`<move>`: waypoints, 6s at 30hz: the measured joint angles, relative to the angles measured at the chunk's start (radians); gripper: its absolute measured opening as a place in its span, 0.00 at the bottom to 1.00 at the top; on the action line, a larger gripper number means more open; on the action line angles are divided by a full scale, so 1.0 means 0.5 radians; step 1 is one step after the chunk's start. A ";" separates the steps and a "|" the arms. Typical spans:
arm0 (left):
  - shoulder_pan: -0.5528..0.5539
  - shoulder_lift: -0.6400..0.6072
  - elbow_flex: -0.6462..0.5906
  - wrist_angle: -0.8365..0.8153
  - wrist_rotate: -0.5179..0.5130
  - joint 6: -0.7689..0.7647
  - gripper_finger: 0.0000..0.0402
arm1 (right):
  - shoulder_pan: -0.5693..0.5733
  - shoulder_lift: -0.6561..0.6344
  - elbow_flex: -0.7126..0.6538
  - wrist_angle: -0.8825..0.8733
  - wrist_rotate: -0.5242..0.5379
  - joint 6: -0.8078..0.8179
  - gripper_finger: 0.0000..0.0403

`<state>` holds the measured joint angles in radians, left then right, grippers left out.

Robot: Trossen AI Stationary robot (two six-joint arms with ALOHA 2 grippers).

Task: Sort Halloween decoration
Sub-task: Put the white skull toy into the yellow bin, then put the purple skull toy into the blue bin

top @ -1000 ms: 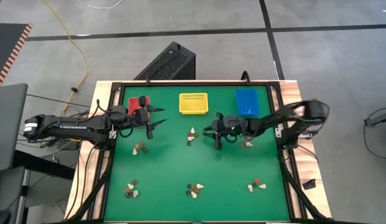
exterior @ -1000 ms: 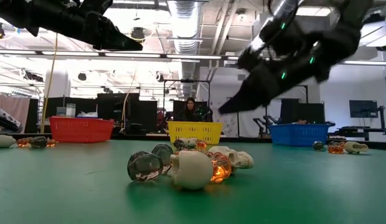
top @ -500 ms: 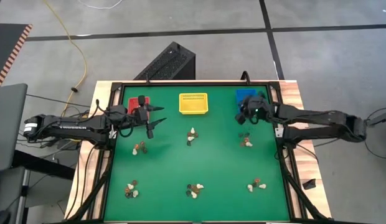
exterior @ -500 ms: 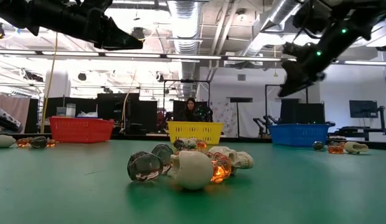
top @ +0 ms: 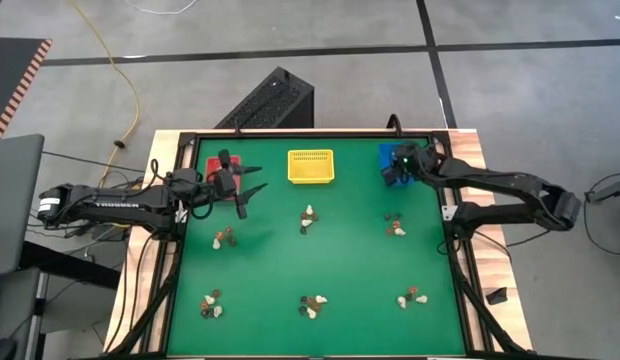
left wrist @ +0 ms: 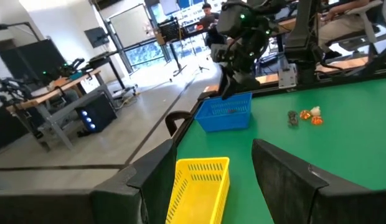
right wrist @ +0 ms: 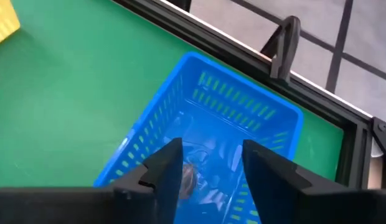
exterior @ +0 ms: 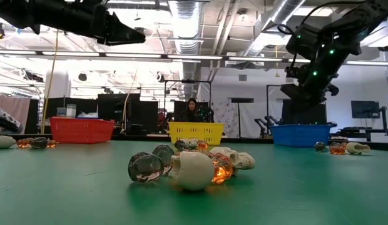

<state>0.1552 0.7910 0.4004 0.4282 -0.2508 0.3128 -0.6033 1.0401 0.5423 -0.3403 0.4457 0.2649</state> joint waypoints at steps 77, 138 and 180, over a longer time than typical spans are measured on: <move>0.000 0.001 0.000 -0.195 0.232 -0.178 0.50 | 1.540 -0.133 -0.180 -0.680 -0.465 1.122 0.59; 0.000 0.000 -0.001 -0.281 0.228 -0.015 0.50 | 0.559 1.603 1.247 0.836 -0.427 -0.332 0.21; -0.918 0.170 -0.001 -1.706 0.318 -1.135 0.50 | 1.423 0.640 0.571 0.908 -0.627 -0.480 0.29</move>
<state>-0.3040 0.8757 0.4000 -0.4249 -0.0919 -0.2546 0.1082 1.3602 0.8280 0.1136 0.1322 0.0250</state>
